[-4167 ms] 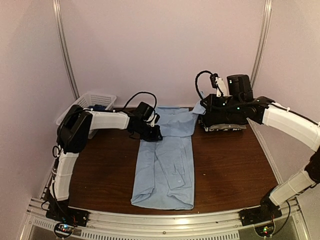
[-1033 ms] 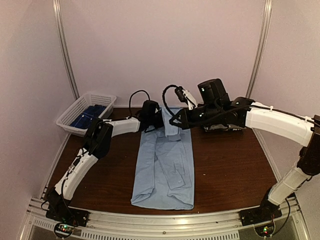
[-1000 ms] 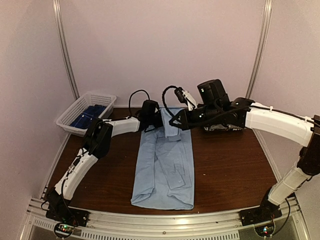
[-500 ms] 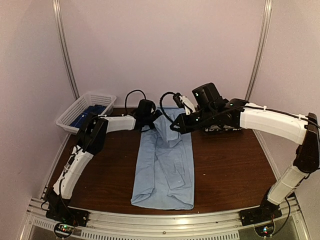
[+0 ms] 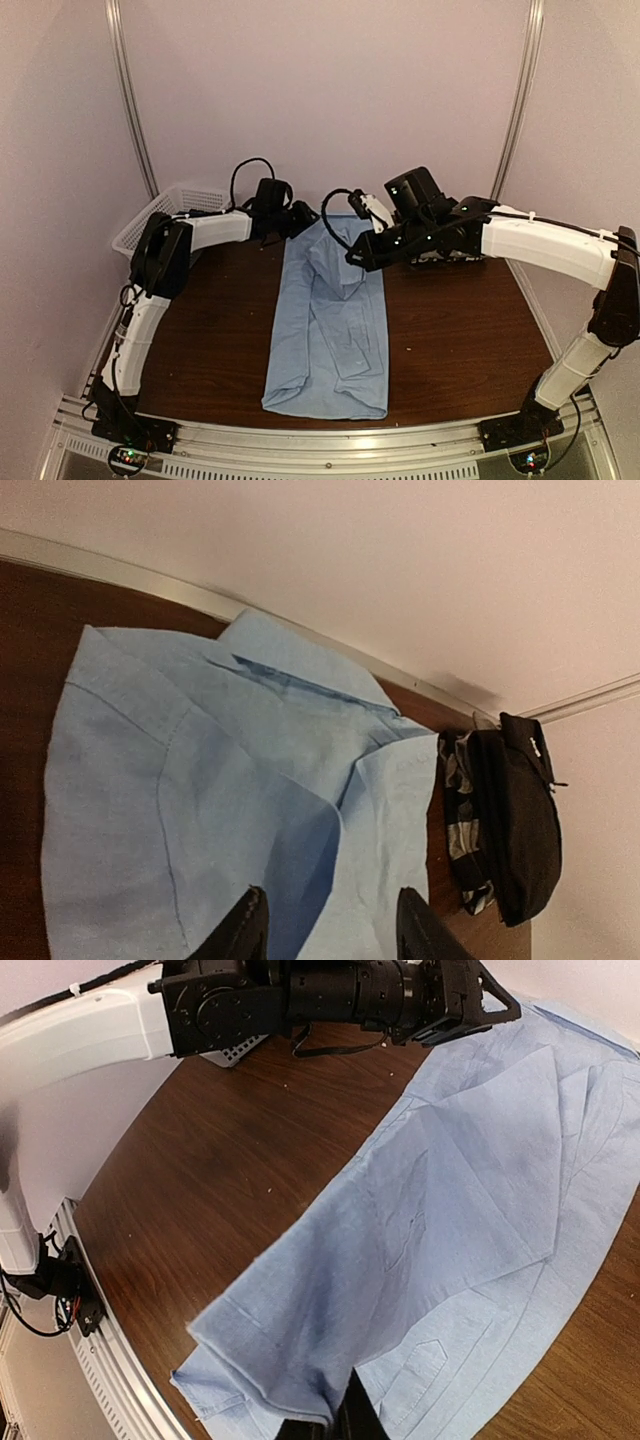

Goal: Fold and stack the long sleeve shirts
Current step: Fold the 1/3-folded shirt at the center of the board.

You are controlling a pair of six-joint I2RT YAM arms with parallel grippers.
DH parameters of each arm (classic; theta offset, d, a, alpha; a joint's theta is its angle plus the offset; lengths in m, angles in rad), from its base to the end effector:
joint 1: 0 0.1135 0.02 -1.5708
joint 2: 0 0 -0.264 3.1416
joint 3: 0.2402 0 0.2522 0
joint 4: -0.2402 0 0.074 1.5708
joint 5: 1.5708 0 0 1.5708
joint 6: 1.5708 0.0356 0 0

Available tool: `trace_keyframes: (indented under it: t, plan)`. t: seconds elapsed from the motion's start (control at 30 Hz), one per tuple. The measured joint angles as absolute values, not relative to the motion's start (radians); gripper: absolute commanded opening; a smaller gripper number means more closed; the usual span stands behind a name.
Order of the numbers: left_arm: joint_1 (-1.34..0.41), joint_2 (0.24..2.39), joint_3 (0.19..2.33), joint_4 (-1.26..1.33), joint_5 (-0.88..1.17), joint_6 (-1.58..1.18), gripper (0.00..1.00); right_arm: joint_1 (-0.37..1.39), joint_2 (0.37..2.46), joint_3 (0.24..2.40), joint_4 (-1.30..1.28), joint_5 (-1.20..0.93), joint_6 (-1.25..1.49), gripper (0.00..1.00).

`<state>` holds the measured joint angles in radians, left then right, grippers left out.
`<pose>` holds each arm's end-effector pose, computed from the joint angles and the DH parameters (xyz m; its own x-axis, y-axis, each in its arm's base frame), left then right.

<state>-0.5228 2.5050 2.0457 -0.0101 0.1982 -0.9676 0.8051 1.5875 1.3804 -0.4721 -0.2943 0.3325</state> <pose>0.4952 -0.2935 0.1664 -0.7508 -0.4992 -0.4326 0.0413 0.6181 -0.7850 0.2424 0.2671 0.3179 -0.6878 -0.2647 -0.6760 -0.6579 0.6209 0.4262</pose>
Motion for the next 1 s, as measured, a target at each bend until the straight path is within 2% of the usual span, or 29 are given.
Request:
trace_keyframes:
  t: [0.2,0.67,1.0]
  plan:
    - [-0.510,2.386,1.884,-0.078,0.175,-0.910,0.56,0.860,1.594,1.366,-0.476,-0.292,0.308,0.07]
    - [-0.466,1.848,1.359,-0.130,0.204,-0.796,0.56,1.001,1.841,1.320,-0.414,-0.343,0.301,0.08]
    - [-0.493,1.700,1.070,-0.186,0.299,-0.722,0.54,1.022,1.893,1.301,-0.339,-0.414,0.329,0.19]
